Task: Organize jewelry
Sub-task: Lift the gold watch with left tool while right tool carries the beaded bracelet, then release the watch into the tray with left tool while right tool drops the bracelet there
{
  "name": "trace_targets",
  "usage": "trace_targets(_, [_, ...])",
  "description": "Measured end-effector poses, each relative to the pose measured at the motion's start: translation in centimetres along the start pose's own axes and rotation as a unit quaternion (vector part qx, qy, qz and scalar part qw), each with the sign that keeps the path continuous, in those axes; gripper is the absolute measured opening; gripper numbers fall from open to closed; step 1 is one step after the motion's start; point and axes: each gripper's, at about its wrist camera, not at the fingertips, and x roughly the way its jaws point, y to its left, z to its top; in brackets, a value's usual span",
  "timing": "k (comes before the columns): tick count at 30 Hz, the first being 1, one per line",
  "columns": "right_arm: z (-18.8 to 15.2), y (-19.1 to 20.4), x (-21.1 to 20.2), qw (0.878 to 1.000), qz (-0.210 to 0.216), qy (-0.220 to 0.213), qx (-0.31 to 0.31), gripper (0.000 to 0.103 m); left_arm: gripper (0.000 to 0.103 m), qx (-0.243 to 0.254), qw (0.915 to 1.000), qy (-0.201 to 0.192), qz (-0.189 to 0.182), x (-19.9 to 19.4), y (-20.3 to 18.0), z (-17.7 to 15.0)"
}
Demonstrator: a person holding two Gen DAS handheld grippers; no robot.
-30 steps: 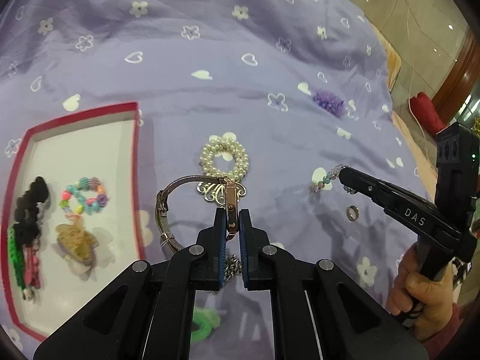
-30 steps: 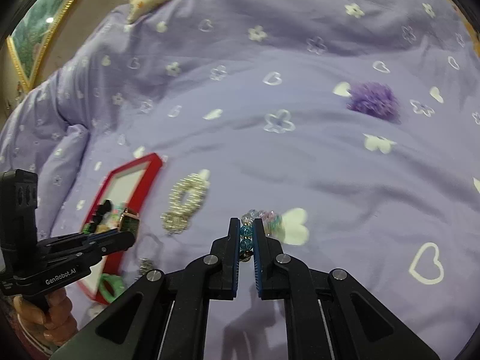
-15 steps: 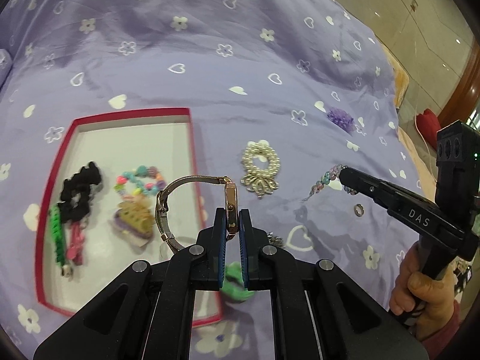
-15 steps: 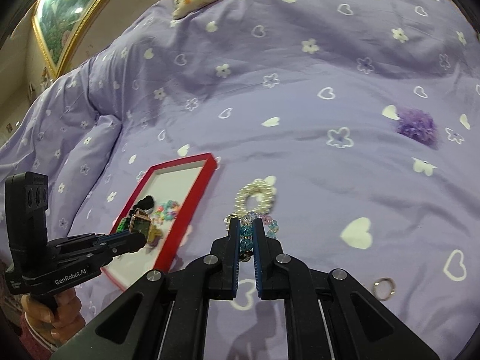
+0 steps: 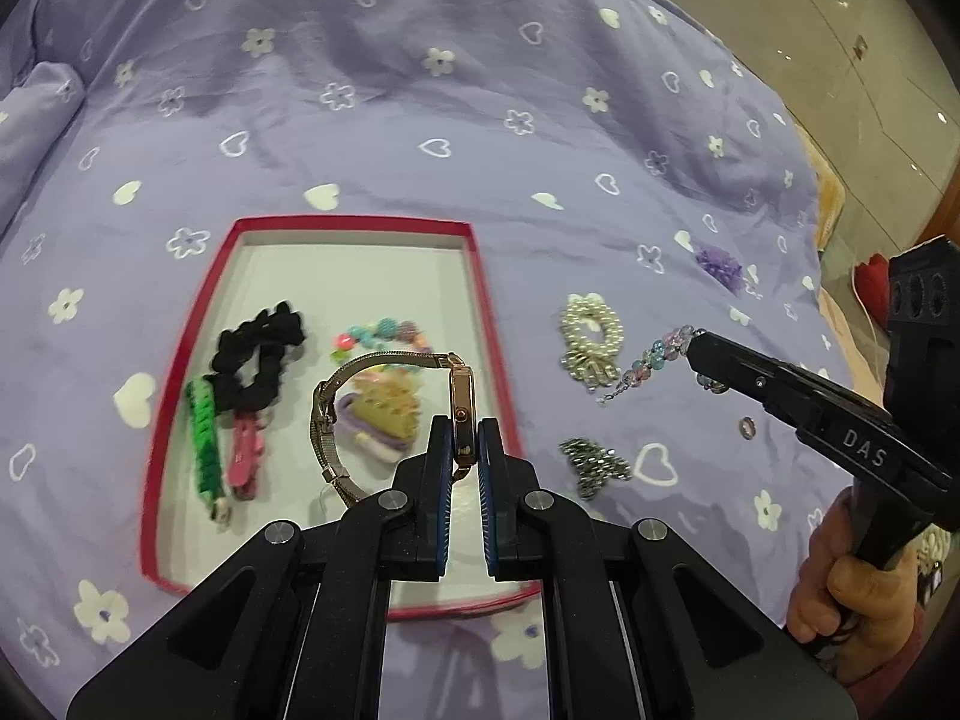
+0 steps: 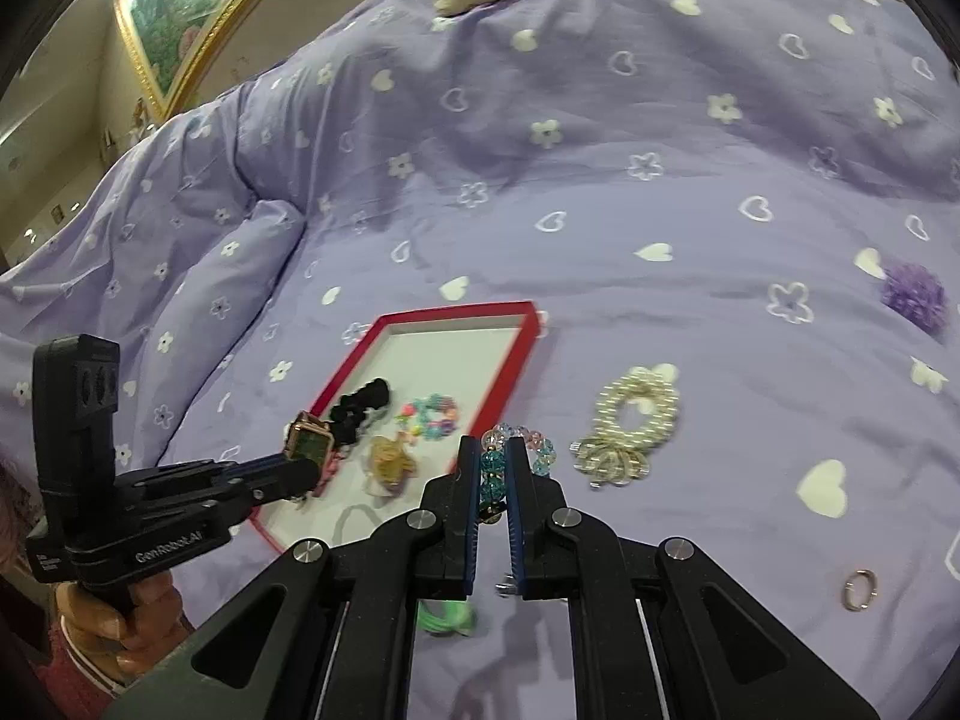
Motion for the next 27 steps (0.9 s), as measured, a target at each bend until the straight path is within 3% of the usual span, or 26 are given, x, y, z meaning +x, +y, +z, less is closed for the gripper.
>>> trace_targets(16, [-0.6,7.1,4.5,0.996,0.064,0.034,-0.045,0.007,0.007,-0.030,0.9989,0.011,0.034,-0.4,5.0,-1.5])
trace_targets(27, [-1.9,8.6,8.1,0.993,0.072,0.072,-0.057,0.007,0.007,-0.044,0.9974,0.034,0.045,1.6,6.8,-2.3])
